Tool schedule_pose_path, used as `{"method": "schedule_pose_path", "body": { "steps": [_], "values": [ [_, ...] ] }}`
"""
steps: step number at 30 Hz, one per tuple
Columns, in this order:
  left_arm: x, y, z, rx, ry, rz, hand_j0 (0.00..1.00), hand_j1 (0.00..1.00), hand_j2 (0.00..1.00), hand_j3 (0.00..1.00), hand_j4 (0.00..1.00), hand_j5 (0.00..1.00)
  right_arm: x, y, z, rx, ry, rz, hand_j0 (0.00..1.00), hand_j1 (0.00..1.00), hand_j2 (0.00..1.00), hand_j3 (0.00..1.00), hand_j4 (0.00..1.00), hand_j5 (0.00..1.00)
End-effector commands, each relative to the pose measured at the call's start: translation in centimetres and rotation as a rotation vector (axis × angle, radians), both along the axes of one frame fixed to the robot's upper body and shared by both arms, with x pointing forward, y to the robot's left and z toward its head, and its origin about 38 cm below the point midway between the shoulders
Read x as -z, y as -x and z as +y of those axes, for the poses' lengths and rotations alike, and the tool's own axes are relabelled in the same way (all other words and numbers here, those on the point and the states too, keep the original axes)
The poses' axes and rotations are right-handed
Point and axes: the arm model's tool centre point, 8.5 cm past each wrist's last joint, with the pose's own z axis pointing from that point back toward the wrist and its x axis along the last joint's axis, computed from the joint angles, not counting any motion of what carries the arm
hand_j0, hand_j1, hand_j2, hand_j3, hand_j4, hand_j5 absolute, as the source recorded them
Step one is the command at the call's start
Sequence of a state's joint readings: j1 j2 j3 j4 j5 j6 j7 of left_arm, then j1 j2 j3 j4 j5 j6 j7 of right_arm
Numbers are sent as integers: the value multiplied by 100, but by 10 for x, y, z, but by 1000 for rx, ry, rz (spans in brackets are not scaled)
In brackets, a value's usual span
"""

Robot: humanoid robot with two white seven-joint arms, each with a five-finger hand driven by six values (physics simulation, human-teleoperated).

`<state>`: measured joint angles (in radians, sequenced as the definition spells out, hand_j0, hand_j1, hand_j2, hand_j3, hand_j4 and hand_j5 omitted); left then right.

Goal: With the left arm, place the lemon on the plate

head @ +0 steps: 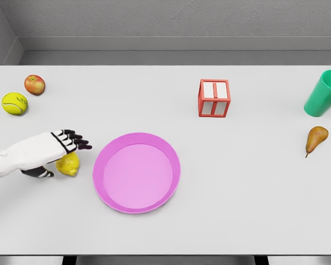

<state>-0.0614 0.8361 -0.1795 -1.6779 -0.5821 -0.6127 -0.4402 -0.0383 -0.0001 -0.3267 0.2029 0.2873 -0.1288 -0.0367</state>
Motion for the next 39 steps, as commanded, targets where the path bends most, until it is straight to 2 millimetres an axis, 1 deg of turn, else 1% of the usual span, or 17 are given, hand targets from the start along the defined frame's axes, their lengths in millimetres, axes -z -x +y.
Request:
{"method": "schedule_pose_path", "body": {
  "steps": [1,4,6,8,9,10,11,13,14,19,21,22,25,26,31,34,39],
  "values": [
    [8,0,-7,8,-7,6,100,100,100,100,100,100,0,0,0,0,0,0,100,100,100,100,100,100],
    [11,-2,-13,17,-14,-2,100,100,100,100,100,100,0,0,0,-1,0,0,100,100,100,100,100,100],
    [12,-2,-13,19,-47,-12,100,100,100,100,100,100,0,0,0,-1,0,0,100,100,100,100,100,100],
    [9,-4,-10,18,-71,-25,100,100,100,100,100,100,0,0,0,0,0,0,100,100,100,100,100,100],
    [7,-6,-9,17,-80,-32,98,98,98,98,98,98,0,0,0,0,0,0,100,100,100,100,100,100],
    [8,-6,-9,17,-91,-34,93,93,93,93,93,93,0,0,0,-1,0,0,100,100,100,100,100,100],
    [8,-6,-7,17,-103,-34,83,83,83,83,83,83,0,0,0,0,0,0,100,100,100,100,100,100],
    [8,-6,-6,17,-118,-39,67,67,67,67,67,67,0,0,0,0,0,0,100,100,100,100,100,100],
    [8,-6,-7,19,-119,-39,60,60,60,60,60,60,0,0,0,0,0,0,100,100,100,100,100,100],
    [10,-5,-10,30,-128,-21,56,56,56,56,56,56,0,0,0,0,0,0,100,100,100,100,100,100],
    [10,-5,-10,32,-135,-17,51,51,51,51,51,51,0,0,0,0,0,0,100,100,100,100,100,100],
    [11,-5,-10,32,-137,-14,46,46,46,46,46,46,0,0,0,1,0,1,100,100,100,100,100,100],
    [10,-5,-11,31,-125,-11,46,46,46,46,46,46,0,0,0,0,0,0,100,100,100,100,100,100],
    [10,-5,-11,30,-118,-10,43,43,43,43,43,43,0,0,0,1,0,1,100,100,100,100,100,100],
    [8,-6,-9,25,-98,-7,43,43,43,43,43,43,0,0,0,0,0,0,100,100,100,100,100,100],
    [5,-6,-9,20,-73,-5,41,41,41,41,41,41,0,0,0,-1,-1,1,100,100,100,100,100,100],
    [-1,-12,-5,1,-27,-3,40,40,40,40,40,40,0,0,0,0,0,0,100,100,100,100,100,100]
  ]
}}
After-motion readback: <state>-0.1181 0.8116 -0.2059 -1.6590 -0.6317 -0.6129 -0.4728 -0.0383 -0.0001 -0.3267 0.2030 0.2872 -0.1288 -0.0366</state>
